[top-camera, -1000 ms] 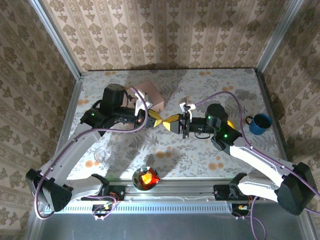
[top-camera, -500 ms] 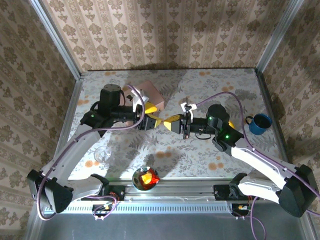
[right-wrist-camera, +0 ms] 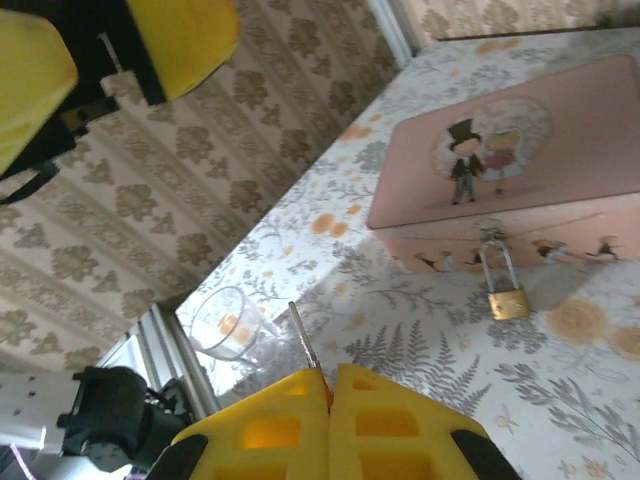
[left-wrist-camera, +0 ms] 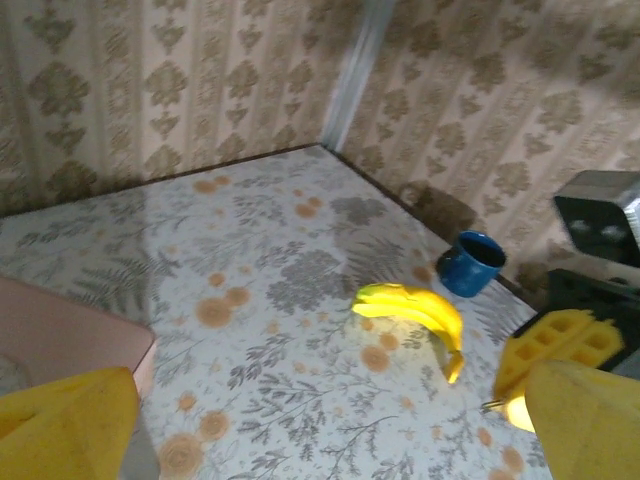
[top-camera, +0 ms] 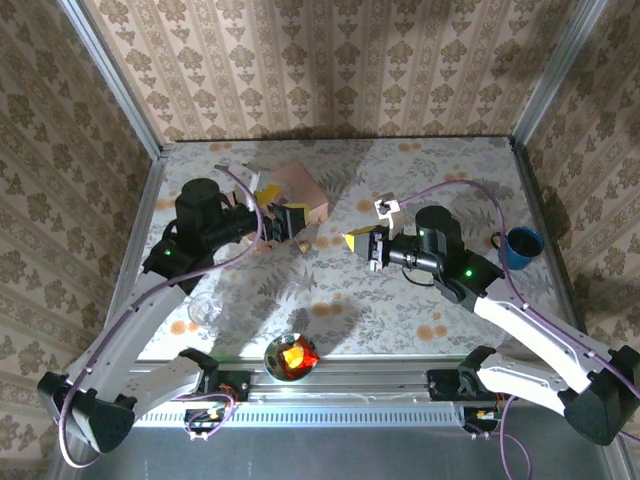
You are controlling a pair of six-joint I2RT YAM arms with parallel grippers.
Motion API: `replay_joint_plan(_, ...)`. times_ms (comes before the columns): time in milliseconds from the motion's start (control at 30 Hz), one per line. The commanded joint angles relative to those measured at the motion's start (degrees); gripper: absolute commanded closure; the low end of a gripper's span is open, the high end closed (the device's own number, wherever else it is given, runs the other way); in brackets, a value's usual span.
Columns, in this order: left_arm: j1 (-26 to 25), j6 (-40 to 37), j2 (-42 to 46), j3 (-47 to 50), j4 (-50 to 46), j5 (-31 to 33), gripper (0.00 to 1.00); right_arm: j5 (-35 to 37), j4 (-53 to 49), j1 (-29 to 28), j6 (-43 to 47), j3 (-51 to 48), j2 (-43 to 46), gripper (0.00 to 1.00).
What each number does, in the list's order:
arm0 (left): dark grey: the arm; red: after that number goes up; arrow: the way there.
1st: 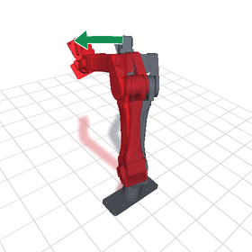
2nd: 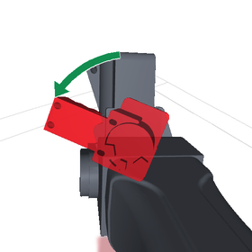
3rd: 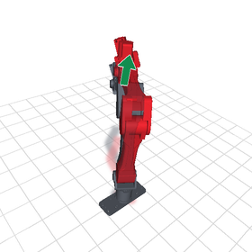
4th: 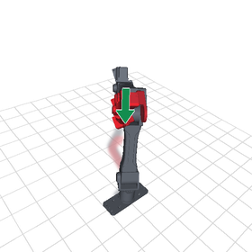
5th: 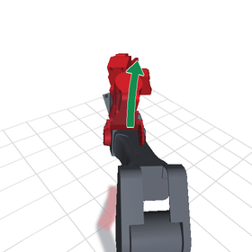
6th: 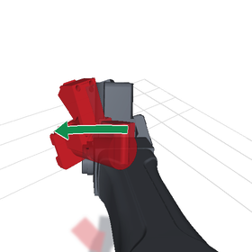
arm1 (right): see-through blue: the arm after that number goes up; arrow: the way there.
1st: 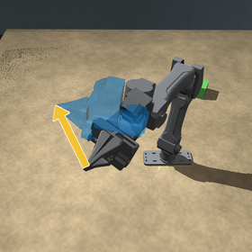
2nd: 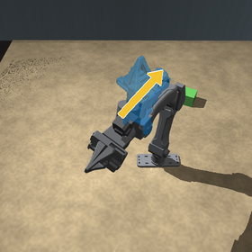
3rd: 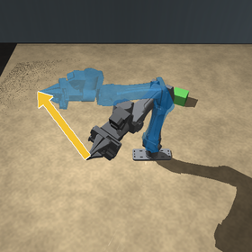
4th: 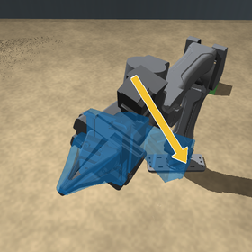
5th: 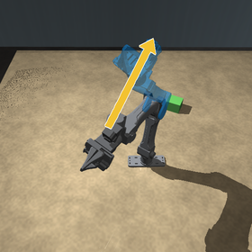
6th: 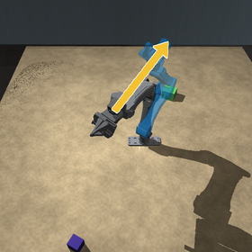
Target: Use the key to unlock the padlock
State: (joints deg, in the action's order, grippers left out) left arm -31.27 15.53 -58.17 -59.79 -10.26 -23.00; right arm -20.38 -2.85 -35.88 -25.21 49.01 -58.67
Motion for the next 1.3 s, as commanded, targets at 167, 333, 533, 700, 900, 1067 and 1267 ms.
replay_joint_plan(167, -8.5, 7.6, -1.9, 4.5, -5.7, 29.7, 0.0, 9.8, -10.3, -0.1, -2.8, 2.7, -3.0, 1.0)
replay_joint_plan(333, -9.7, 13.6, -1.2, 10.2, -5.5, 34.9, 0.0, 10.6, -10.6, 0.8, -4.5, 0.5, -3.7, 1.0)
replay_joint_plan(533, -14.0, 20.1, -6.7, 12.3, -5.7, 41.4, 0.08, 10.0, -10.1, 2.9, -6.4, -1.5, -4.8, 1.0)
replay_joint_plan(700, -17.7, 24.8, -13.9, 10.3, -6.4, 47.0, 0.08, 10.2, -10.1, 5.2, -8.0, -4.3, -4.7, 1.0)
replay_joint_plan(900, -18.0, 31.4, -23.9, 3.4, -13.1, 50.6, 0.06, 12.1, -11.3, 7.1, -8.6, -7.5, -4.4, 1.0)
replay_joint_plan(1067, -18.9, 33.7, -33.4, -4.4, -19.2, 51.8, 0.05, 12.7, -11.0, 7.9, -8.7, -9.4, -3.9, 1.0)
replay_joint_plan(1267, -19.8, 39.6, -41.8, -9.8, -22.0, 54.4, 0.09, 14.0, -10.0, 8.6, -8.5, -11.2, -2.0, 1.0)
